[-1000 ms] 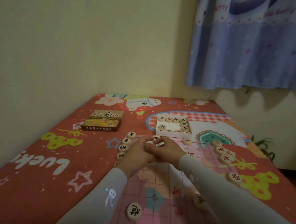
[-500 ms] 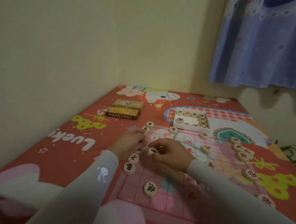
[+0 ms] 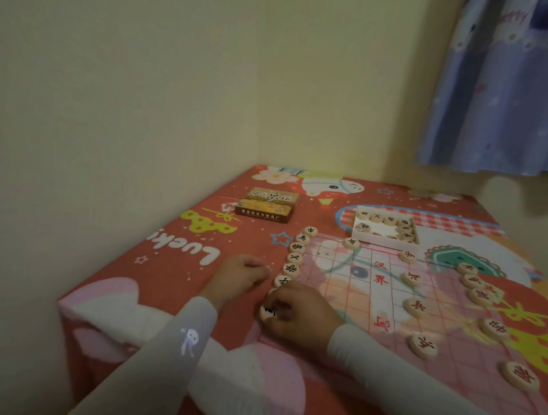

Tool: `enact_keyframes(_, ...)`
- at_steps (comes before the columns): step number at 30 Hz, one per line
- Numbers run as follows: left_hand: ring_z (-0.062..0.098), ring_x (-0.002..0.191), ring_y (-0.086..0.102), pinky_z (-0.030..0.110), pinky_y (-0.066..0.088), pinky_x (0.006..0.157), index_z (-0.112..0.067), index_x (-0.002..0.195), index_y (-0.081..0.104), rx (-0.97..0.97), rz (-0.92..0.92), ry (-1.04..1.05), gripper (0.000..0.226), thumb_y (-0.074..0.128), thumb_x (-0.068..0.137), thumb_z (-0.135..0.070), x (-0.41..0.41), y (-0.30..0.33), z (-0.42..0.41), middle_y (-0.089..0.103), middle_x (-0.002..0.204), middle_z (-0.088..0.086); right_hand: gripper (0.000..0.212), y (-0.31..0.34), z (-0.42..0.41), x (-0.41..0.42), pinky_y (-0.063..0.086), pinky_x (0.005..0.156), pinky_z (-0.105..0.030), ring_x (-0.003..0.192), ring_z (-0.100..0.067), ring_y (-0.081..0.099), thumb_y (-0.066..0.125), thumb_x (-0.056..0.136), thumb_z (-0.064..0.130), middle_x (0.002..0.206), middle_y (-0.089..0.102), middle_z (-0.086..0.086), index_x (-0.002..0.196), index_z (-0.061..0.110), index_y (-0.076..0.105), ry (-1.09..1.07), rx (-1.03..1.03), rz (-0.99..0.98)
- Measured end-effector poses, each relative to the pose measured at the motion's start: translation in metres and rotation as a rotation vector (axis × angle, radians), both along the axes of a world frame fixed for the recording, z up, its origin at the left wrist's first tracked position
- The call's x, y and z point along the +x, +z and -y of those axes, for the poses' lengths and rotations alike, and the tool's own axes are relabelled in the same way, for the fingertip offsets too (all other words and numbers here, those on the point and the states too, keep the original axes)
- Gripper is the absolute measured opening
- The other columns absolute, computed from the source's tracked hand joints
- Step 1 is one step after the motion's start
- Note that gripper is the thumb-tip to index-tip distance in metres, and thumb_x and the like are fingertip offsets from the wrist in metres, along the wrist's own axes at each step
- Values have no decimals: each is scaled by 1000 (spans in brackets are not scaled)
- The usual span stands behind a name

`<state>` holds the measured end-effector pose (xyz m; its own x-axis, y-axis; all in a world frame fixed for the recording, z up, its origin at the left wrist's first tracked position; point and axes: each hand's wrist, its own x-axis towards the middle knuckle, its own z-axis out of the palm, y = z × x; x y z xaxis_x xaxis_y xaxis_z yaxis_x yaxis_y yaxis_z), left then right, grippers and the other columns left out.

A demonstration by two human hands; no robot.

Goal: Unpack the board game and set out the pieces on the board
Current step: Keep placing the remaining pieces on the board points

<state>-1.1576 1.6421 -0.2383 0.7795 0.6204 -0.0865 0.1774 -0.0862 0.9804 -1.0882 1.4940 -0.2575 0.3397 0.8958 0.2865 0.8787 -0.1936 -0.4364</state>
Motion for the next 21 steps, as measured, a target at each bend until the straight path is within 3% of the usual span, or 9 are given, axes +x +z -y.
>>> enact_keyframes(6, 13, 75, 59, 16, 48, 58, -10, 114, 63, 109, 2, 2, 40, 70, 78, 5, -24, -2, -4, 65, 99, 7, 27, -9, -3, -9, 39, 78, -20, 92, -18, 58, 60, 90, 37, 96, 63, -4, 100, 16, 73, -36, -9, 17)
enact_keyframes(11, 17, 101, 61, 21, 51, 72, -18, 118, 57, 136, 63, -88, 52, 64, 77, 14, -29, -4, -2, 58, 121, 8, 24, -7, 2, -7, 45, 85, -27, 95, -16, 58, 61, 88, 35, 104, 62, 0, 106, 23, 72, -90, -4, -47)
enact_keyframes(14, 15, 104, 60, 20, 51, 79, -17, 120, 55, 145, 77, -126, 56, 66, 76, 15, -27, -7, -1, 58, 124, 9, 16, -1, 4, -6, 46, 80, -25, 86, -11, 58, 61, 88, 31, 93, 64, 4, 97, 25, 73, -190, 79, -147)
enact_keyframes(17, 7, 97, 60, 13, 52, 73, -11, 126, 53, 160, 75, -176, 59, 68, 75, 14, -23, -5, 7, 59, 119, 8, 8, 7, 4, -4, 51, 76, -26, 78, -7, 63, 64, 87, 32, 83, 68, 9, 87, 25, 67, -293, 193, -356)
enact_keyframes(21, 7, 88, 62, 11, 51, 66, -16, 121, 56, 268, 83, -229, 58, 63, 72, 15, -10, 0, 24, 61, 109, 7, 30, 13, 2, 2, 54, 72, -31, 76, -11, 66, 69, 77, 51, 84, 69, 5, 90, 26, 59, -393, 200, -565)
